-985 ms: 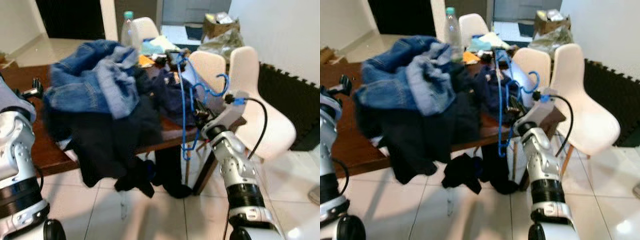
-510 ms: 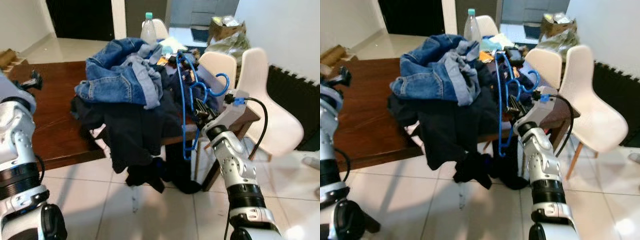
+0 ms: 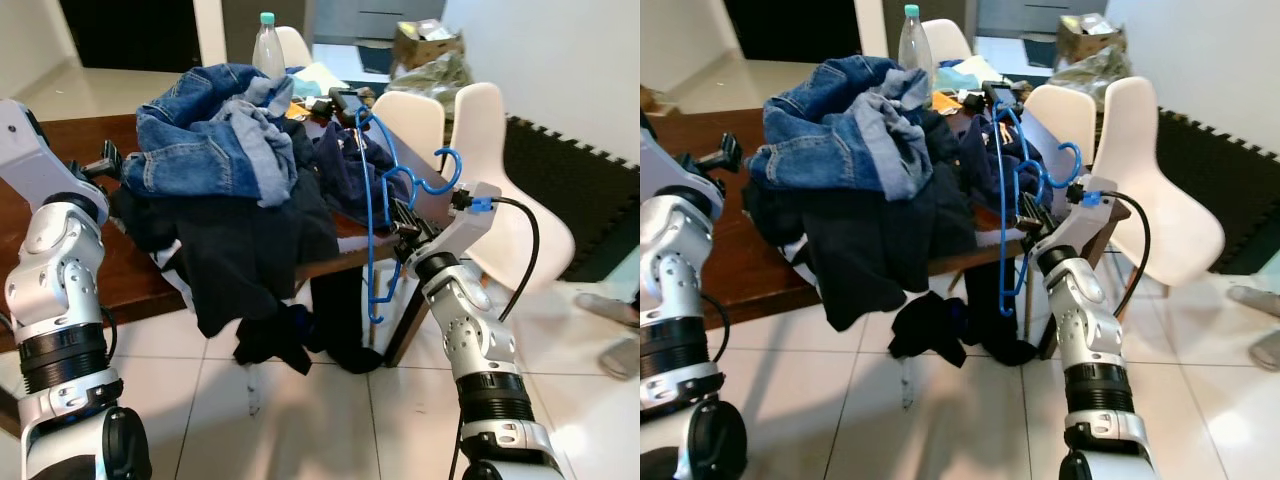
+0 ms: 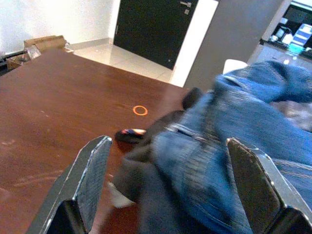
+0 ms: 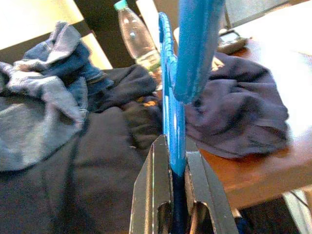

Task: Hang hanger

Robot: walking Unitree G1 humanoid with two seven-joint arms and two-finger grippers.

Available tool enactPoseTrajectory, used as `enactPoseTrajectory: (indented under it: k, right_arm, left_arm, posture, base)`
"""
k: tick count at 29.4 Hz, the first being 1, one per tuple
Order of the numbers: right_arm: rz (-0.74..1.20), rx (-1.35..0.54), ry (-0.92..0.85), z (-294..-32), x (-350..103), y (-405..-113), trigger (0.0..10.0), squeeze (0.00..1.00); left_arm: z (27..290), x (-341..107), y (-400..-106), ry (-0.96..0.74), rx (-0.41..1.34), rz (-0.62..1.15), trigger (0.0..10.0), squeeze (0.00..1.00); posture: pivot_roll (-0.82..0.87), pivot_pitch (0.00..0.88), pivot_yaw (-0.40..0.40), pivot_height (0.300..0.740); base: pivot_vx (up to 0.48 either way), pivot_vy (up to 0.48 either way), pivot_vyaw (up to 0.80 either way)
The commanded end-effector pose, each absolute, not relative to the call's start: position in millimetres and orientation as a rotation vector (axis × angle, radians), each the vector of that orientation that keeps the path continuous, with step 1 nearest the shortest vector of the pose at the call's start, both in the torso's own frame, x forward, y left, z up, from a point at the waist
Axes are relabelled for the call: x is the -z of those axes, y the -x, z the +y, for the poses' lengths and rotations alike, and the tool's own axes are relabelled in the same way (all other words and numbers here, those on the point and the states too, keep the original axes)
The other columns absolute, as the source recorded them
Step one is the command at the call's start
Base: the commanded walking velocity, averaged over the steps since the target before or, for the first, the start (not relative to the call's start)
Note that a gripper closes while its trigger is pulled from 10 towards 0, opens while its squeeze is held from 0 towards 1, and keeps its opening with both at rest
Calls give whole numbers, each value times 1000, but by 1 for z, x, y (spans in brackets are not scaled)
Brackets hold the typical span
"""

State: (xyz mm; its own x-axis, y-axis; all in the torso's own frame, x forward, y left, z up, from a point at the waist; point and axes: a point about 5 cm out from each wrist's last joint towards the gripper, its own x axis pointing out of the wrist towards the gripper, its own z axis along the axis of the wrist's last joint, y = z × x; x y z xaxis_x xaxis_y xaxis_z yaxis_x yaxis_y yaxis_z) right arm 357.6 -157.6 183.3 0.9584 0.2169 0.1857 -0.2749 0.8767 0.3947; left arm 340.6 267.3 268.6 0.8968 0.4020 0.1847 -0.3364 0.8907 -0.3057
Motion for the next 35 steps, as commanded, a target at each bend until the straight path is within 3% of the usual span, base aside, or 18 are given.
enactPoseTrajectory:
  k: [1,11,21,30,31,35]
  right_arm:
    - [-142,-258,-422,-158,-185,-356,10000,0]
    - [-141,-260,-421,-157,-184,-355,10000,0]
    - [-148,-277,-414,-156,-184,-353,10000,0]
    - [-188,-313,-405,-153,-191,-353,10000,0]
    - [-201,-331,-409,-151,-193,-352,10000,0]
    - [-210,-347,-413,-149,-194,-352,10000,0]
  left_arm:
    - [265,-265,-342,280,-382,-239,10000,0]
    - [260,-261,-342,275,-373,-234,10000,0]
    - [286,-256,-328,229,-461,-248,10000,0]
    - [274,-282,-317,86,-419,-373,10000,0]
    - [268,-305,-312,30,-406,-458,10000,0]
    - [261,-326,-307,-4,-392,-538,10000,0]
  posture:
    - [165,59,-21,740]
    - [164,58,-15,740]
    - [174,57,-18,740]
    - [182,55,-20,740]
    - [189,51,-23,740]
    - [189,49,-24,740]
  base:
    - [0,0,0]
    - [0,0,0]
    - [0,0,0]
    - [247,0,0]
    - [401,0,781]
    - [403,0,781]
